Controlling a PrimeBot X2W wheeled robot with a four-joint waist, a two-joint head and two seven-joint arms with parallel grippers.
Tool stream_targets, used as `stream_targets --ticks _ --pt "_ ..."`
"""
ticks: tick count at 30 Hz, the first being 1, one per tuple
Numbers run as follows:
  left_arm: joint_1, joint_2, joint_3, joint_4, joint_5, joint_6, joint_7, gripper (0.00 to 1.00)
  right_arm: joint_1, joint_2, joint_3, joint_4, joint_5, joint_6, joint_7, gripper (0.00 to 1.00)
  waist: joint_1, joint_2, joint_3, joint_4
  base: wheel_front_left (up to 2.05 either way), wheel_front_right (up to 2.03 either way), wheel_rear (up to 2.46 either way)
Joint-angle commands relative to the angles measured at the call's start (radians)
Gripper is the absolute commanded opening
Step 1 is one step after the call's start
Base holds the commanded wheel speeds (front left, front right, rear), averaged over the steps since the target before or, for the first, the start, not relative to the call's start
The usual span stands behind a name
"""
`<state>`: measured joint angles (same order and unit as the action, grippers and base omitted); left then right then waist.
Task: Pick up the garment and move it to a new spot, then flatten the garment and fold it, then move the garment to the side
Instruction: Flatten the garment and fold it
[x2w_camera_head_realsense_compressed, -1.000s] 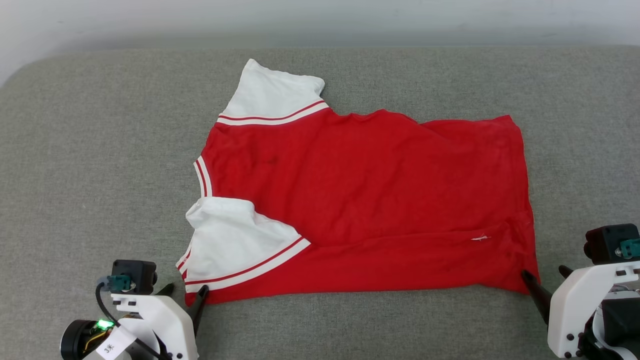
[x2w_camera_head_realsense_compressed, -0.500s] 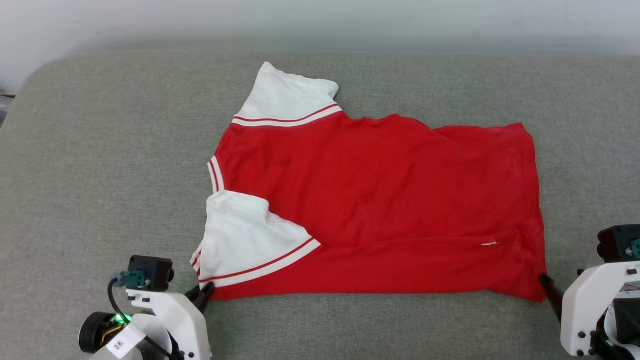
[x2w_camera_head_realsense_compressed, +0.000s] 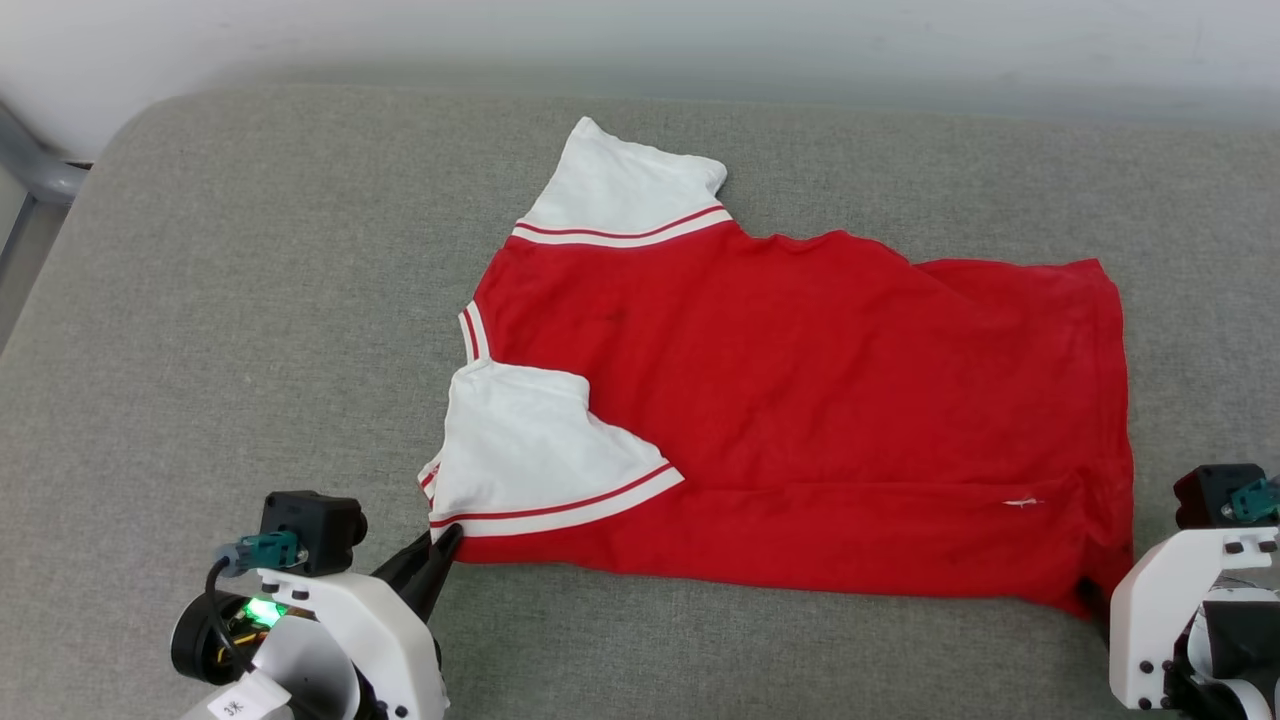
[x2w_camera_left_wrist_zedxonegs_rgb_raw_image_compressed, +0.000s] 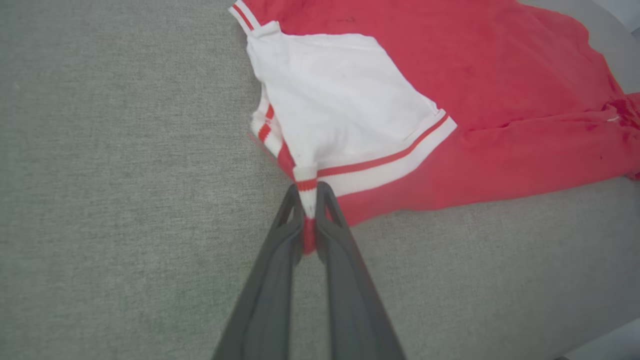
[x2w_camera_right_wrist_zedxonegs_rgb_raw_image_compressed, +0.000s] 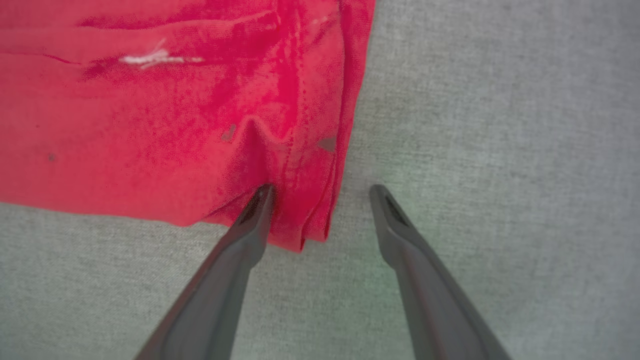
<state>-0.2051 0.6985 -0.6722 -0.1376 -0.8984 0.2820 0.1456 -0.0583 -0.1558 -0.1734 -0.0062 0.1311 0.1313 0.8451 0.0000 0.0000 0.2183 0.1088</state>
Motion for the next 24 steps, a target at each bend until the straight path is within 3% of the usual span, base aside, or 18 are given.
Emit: stream_targets --ticks 1,4,5,6,7,8,24 --pt "0.006 0.006 -0.004 -0.007 0.01 0.002 0.003 0.0 -0.012 0.013 -0.005 0.029 -0.006 -0.001 -0.005 1.0 0.0 0.0 0.007 0.005 0.0 0.0 0.0" --pt "0.006 0.005 -0.007 -0.01 0.011 0.004 0.005 0.0 -0.013 0.021 -0.007 0.053 -0.005 -0.001 -0.005 1.0 0.0 0.0 0.012 0.007 0.0 0.0 0.0" --pt "0.007 0.004 -0.008 -0.009 0.011 0.004 0.006 0.0 -0.015 0.025 -0.008 0.064 -0.003 -0.001 -0.003 0.78 0.0 0.0 0.013 0.008 0.0 0.0 0.0" --pt "0.007 0.004 -0.01 -0.006 0.011 0.003 0.007 0.0 -0.015 0.028 -0.007 0.075 -0.002 -0.001 0.0 0.35 0.0 0.0 0.015 0.008 0.0 0.0 0.0" --pt "0.007 0.005 -0.012 -0.002 0.012 0.001 0.008 0.0 -0.012 0.029 -0.006 0.085 -0.002 -0.001 0.002 0.06 0.0 0.0 0.015 0.007 0.0 0.0 0.0" --pt "0.007 0.005 -0.014 0.001 0.013 -0.001 0.009 0.0 -0.011 0.029 -0.007 0.092 -0.003 -0.001 -0.001 0.0 0.0 0.0 0.016 0.007 0.0 0.0 0.0" --pt "0.058 0.013 -0.037 0.061 -0.026 -0.01 0.033 0.0 0.02 -0.01 -0.061 0.061 0.037 -0.002 -0.018 0.0 0.0 0.0 -0.067 -0.028 0.0 0.0 0.0"
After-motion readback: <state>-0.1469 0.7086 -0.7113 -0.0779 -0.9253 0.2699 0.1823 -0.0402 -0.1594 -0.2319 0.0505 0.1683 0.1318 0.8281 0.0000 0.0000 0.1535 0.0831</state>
